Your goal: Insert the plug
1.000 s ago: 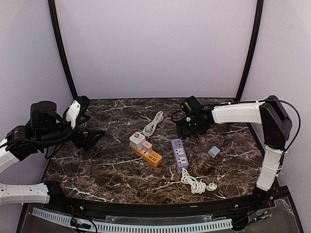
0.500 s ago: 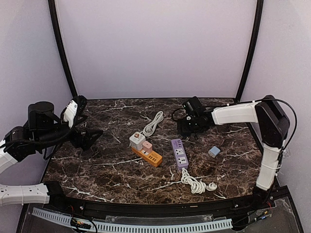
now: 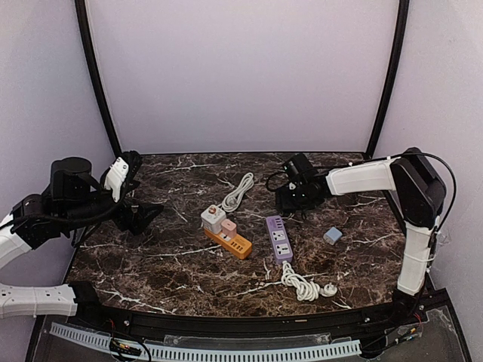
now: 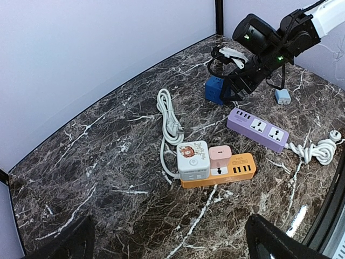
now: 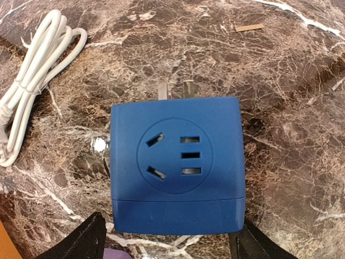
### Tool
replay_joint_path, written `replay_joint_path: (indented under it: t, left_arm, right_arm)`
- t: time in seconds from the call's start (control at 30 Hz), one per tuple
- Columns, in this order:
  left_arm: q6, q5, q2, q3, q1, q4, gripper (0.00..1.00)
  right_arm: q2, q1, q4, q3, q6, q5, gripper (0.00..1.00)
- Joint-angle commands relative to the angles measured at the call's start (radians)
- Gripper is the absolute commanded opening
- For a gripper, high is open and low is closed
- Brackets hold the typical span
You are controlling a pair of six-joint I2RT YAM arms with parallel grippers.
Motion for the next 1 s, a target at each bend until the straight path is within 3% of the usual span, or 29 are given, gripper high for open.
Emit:
replay_joint_path:
  t: [0.0,0.27,0.67,0.87,0.97]
  left_arm:
    - [0.017,0.016,0.006,0.017,0.005,-0.023,0.99]
    - [0.021,0.018,-0.007,0.03,0.005,-0.055,0.99]
    - [0.005,0.033,-0.015,0.041,0.005,-0.075,0.99]
    - [-0.008,0.014,-0.017,0.054,0.005,-0.087,0.99]
    - [-0.028,0.013,-0.023,0.05,0.005,-0.086,0.99]
  right_arm:
    - [0.023,-0.013,0.032,0.016,-0.002,0.006,0.77]
    - [0.039,-0.021,0.05,0.023,0.002,0.004,0.74]
    - [0.061,-0.029,0.066,0.046,-0.02,0.014,0.78]
    - [0.074,-0.044,0.075,0.058,-0.033,0.005,0.72]
    - [0.07,-0.051,0.083,0.058,-0.05,-0.02,0.63]
